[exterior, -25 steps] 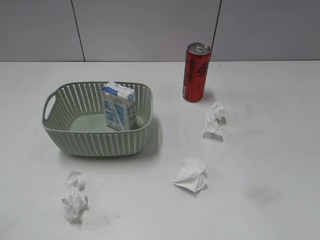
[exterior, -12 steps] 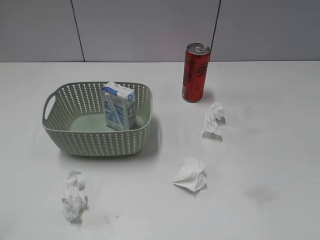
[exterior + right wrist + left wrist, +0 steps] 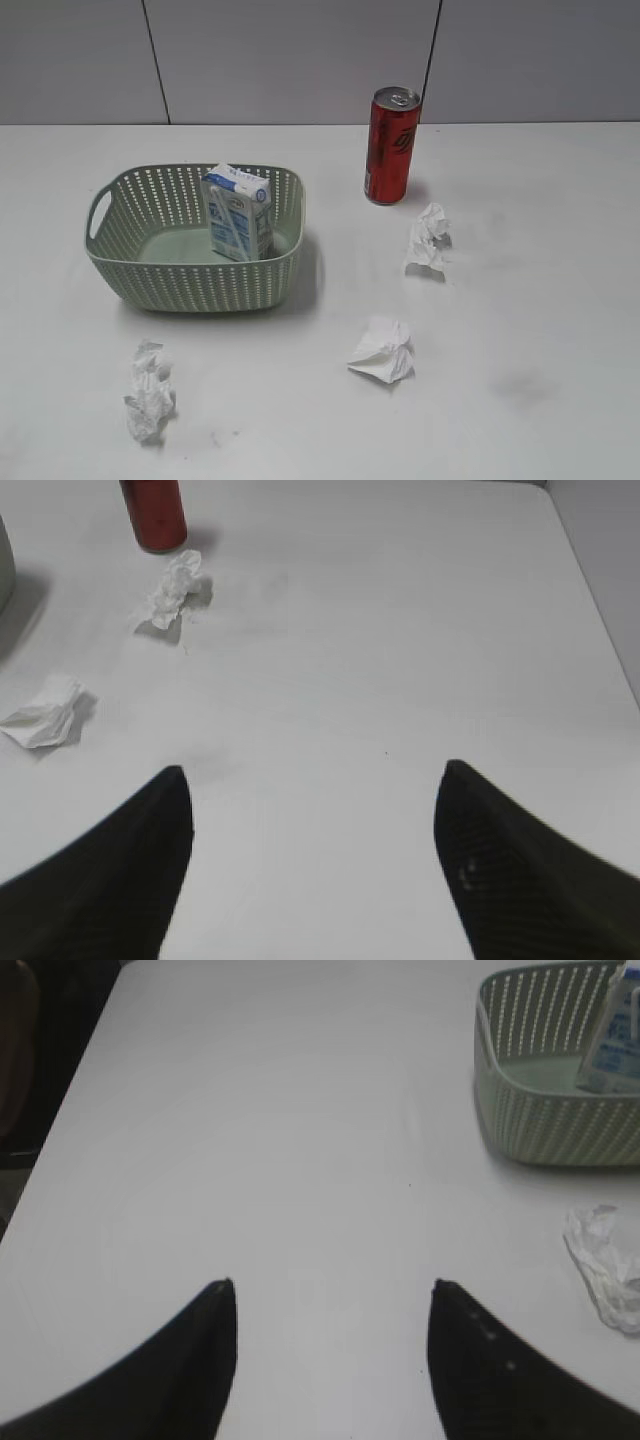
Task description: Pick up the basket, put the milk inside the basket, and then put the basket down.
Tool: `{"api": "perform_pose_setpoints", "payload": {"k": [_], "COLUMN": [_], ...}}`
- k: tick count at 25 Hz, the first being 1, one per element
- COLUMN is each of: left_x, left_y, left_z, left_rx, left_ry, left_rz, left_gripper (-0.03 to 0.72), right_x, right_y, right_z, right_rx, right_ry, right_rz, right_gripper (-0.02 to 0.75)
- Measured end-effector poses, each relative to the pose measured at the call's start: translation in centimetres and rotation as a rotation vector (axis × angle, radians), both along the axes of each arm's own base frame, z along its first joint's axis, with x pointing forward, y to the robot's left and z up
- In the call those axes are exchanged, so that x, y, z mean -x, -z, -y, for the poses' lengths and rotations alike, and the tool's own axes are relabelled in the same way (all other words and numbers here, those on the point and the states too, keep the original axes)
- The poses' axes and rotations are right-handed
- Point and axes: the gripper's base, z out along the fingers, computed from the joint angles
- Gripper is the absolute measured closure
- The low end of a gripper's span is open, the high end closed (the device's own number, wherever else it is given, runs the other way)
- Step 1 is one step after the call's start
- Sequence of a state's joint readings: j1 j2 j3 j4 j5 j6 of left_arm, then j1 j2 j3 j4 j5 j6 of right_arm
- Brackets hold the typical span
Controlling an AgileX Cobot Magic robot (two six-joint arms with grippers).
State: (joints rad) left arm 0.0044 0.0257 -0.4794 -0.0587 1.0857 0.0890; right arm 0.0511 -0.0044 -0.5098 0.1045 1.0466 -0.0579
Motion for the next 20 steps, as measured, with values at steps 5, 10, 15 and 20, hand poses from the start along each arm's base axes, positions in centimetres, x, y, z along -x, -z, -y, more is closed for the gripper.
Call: {"api": "perform_pose_setpoints", "payload": {"k": [5,10,15,20], "left_x": [0.48,0.48,0.48,0.48], "left_y": [0.05,0.05,0.05,0.05], "left_z": [0.00,0.00,0.00,0.00], "left_rx": [0.000,-0.002,-0.003,-0.003], "left_ry": [0.000,0.000,0.000,0.000], "left_rz": [0.026,0.026,0.026,0.026], "left_gripper": [0.246,0.246,0.256,0.278], "right_x": [0.02,0.02,0.02,0.02], "right_y": [-0.04,-0.04,-0.04,-0.04], "right_z": [-0.09,-0.10,-0.10,-0.10], "right_rx": [-0.011,-0.012,-0.012,-0.012], "right_ry": [-0.005,-0.006,-0.006,-0.006], "right_rz": [0.004,0.005,0.005,0.005], "right_gripper": [0.168,0.168,0.168,0.168]}}
